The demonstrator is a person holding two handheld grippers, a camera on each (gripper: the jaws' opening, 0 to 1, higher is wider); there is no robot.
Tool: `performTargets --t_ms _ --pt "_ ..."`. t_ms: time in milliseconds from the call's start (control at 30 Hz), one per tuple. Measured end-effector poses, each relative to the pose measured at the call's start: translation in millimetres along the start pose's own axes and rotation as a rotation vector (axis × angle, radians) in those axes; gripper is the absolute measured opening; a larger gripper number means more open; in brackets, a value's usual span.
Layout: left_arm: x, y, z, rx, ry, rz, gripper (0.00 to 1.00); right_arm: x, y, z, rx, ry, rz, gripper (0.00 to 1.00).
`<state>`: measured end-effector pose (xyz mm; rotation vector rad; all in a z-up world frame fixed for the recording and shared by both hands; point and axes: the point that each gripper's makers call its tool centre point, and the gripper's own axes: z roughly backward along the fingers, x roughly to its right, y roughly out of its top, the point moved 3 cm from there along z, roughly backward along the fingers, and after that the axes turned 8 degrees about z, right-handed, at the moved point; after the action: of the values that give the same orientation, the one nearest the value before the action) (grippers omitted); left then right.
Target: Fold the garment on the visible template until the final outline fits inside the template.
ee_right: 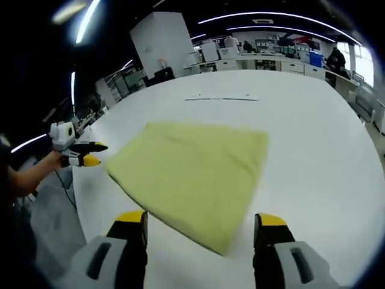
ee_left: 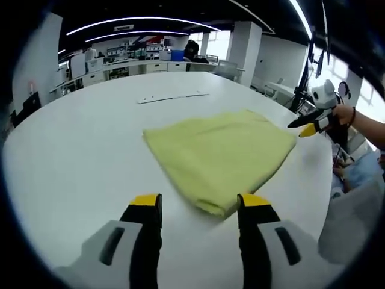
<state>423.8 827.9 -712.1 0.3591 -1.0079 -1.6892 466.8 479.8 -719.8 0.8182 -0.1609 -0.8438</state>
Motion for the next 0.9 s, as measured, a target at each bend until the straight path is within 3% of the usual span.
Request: performTargets --t_ms 267,900 --pt "5.5 -16.4 -1.4 -0.02 -0.019 0.046 0.3 -3.6 -17.3 1.6 -0.014 -0.001 -0.022 0.65" --pt "11.6 -27.5 -8.5 -0.02 -0.056 0.128 0.11 1.3 -30.0 -1.4 0.002 -0.024 -0.012 0.3"
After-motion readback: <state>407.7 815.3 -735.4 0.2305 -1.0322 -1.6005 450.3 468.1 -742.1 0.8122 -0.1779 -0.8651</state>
